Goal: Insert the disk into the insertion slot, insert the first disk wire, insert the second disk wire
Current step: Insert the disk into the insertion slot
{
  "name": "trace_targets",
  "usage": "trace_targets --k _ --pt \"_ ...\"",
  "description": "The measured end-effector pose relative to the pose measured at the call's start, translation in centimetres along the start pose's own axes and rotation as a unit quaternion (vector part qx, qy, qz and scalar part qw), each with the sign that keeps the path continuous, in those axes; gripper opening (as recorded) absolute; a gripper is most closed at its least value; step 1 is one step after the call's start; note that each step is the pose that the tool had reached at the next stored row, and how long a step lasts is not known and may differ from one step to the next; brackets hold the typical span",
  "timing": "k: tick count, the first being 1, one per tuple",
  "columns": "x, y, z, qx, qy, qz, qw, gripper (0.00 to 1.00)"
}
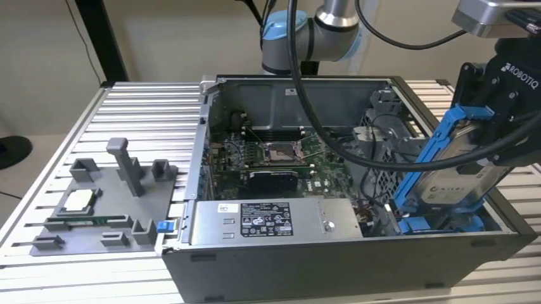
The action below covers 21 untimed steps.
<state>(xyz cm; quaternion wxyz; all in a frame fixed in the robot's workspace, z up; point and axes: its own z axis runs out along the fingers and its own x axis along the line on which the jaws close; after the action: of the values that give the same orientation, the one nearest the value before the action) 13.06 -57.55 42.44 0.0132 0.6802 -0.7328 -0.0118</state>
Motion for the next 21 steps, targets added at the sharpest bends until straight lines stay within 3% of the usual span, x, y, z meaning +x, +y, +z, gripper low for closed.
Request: trace_targets --k 12,21 --pt "-0.02 -0.26 0.51 0.0 0.0 0.0 1.0 0.0" --pt "-0.03 -0.39 1.46 0.0 0.0 0.0 1.0 0.0"
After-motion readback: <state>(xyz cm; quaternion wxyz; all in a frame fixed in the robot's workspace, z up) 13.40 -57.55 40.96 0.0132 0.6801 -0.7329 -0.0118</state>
